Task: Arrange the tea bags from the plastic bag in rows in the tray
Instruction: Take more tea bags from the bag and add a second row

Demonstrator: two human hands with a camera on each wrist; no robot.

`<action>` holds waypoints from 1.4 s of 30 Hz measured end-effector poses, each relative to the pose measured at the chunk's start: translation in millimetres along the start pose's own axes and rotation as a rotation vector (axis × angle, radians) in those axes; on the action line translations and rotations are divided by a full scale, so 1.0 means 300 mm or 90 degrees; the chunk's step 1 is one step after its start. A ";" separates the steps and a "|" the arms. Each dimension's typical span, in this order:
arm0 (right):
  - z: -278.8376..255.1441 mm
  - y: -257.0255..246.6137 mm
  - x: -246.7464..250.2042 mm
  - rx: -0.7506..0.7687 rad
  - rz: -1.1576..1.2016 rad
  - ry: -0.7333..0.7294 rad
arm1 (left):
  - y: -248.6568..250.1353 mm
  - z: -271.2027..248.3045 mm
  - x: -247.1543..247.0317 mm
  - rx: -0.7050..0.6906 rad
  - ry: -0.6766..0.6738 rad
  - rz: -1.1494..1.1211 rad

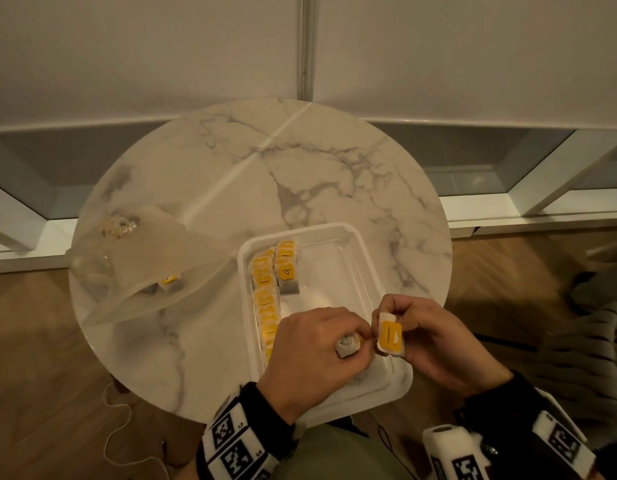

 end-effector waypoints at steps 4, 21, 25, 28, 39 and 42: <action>-0.001 0.003 0.028 -0.006 -0.053 0.033 | -0.014 -0.003 0.023 0.058 0.010 -0.125; -0.046 -0.052 0.020 0.072 -0.416 0.026 | -0.007 0.012 0.067 0.105 -0.063 -0.192; -0.059 -0.057 0.011 0.128 -0.485 0.059 | -0.002 0.015 0.060 0.115 -0.062 -0.203; -0.069 -0.066 0.000 0.168 -0.524 0.081 | 0.005 0.015 0.052 0.122 -0.069 -0.218; -0.068 -0.079 0.009 0.243 -0.512 0.030 | 0.014 0.014 0.053 0.133 -0.061 -0.291; -0.062 -0.072 0.019 0.241 -0.491 0.007 | 0.012 0.015 0.051 0.135 -0.064 -0.306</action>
Point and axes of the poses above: each hand's wrist, its own z-axis towards the middle knuckle, its own x-axis out of the back of the hand, y = z × x, the point moved 2 cm from there along z, towards the middle knuckle, and after that the axes turned 3 degrees about -y, right-handed, at the moved point
